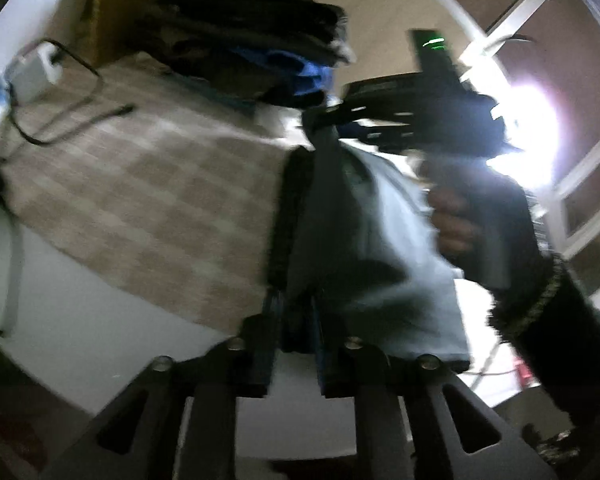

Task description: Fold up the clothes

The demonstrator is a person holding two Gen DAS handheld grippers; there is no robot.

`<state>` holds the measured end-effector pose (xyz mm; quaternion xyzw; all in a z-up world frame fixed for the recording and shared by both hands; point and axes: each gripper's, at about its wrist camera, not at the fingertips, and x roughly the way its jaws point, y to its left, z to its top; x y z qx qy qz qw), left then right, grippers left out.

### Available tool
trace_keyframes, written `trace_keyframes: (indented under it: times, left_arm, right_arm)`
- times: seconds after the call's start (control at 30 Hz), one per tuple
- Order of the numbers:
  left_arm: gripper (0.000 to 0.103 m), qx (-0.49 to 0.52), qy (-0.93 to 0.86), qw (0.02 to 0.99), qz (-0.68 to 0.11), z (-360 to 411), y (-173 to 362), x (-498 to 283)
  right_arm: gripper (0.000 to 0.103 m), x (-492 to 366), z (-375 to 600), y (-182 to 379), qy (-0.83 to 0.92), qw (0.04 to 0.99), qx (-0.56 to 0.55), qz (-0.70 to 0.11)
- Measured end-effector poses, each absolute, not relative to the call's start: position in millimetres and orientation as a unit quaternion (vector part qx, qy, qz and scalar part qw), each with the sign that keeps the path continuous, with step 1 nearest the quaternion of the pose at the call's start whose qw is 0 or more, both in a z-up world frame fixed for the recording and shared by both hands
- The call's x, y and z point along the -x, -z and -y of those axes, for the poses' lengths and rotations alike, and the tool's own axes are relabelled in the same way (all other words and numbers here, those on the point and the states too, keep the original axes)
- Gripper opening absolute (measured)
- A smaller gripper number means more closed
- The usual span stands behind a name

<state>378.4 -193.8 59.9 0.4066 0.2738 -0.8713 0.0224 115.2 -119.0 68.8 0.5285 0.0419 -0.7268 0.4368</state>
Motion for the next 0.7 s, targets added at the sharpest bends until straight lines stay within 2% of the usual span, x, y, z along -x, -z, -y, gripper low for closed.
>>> trace_keyframes:
  times: [0.07, 0.17, 0.3, 0.5, 0.6, 0.7]
  left_arm:
    - [0.019, -0.403, 0.881, 0.045, -0.244, 201, -76, -382]
    - [0.022, -0.389, 0.896, 0.044, -0.211, 205, -104, -374]
    - [0.033, -0.382, 0.910, -0.024, -0.161, 184, -125, -325]
    - [0.033, -0.417, 0.899, -0.089, -0.106, 149, -98, -253]
    - [0.033, -0.449, 0.888, -0.075, -0.061, 141, -67, -239]
    - [0.034, -0.452, 0.887, -0.071, -0.056, 144, -59, -244]
  right_arm:
    - [0.039, -120, 96, -94, 0.735, 0.459, -0.499, -0.023]
    - [0.048, -116, 33, -129, 0.782, 0.435, -0.446, 0.018]
    - [0.048, -106, -49, -128, 0.829, 0.342, -0.441, 0.027]
    - [0.048, -121, -98, -81, 0.813, 0.318, -0.481, 0.075]
    - [0.048, -128, -94, -53, 0.806, 0.294, -0.513, 0.034]
    - [0.047, -133, -106, -45, 0.803, 0.277, -0.527, 0.020]
